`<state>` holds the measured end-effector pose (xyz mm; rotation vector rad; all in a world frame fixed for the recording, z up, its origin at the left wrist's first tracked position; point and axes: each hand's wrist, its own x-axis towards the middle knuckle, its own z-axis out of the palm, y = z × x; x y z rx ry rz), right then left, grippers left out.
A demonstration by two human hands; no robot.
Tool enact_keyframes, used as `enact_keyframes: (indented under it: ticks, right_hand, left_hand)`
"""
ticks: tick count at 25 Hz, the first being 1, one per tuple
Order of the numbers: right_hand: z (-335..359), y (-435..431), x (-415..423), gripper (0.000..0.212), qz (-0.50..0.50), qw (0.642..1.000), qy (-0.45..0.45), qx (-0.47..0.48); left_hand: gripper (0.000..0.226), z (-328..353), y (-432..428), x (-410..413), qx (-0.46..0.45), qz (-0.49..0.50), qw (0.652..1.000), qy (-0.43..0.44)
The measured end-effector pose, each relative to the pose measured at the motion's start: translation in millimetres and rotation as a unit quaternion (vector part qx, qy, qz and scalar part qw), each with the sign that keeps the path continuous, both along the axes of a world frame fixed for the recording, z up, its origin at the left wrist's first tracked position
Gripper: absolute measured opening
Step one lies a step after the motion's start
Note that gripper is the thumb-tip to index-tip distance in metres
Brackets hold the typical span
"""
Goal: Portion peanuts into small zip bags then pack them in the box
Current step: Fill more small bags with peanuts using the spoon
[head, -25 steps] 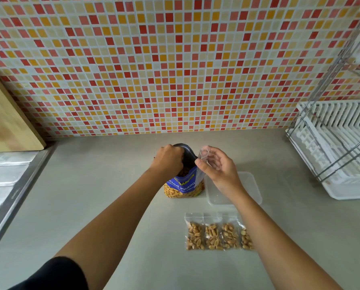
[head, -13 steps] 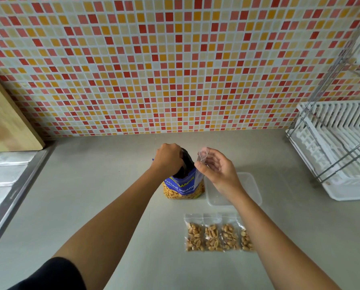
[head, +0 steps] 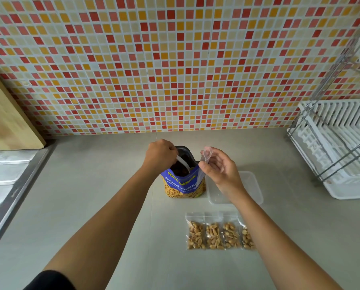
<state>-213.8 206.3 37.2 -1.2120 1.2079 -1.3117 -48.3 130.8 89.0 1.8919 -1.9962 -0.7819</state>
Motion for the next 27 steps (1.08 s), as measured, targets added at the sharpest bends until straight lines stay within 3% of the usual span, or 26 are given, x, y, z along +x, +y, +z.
enact_keyframes:
  ticks: [11, 15, 21, 27]
  right_hand:
    - [1, 7, -4, 0.06, -0.019, 1.0, 0.02, 0.003]
    - [3, 9, -5, 0.062, -0.057, 0.993, 0.107, -0.001]
    - [10, 6, 9, 0.063, -0.108, 0.945, 0.299, -0.083]
    - [10, 2, 16, 0.063, -0.115, 0.913, 0.38, -0.089]
  left_hand:
    - [0.016, 0, -3, 26, -0.002, 0.062, 0.992, 0.113]
    - [0.017, -2, -8, 44, -0.015, 0.084, 0.988, 0.132]
    - [0.022, -5, -8, 67, 0.045, 0.133, 0.956, 0.259]
    - [0.021, 18, -11, 75, 0.038, 0.132, 0.944, 0.299]
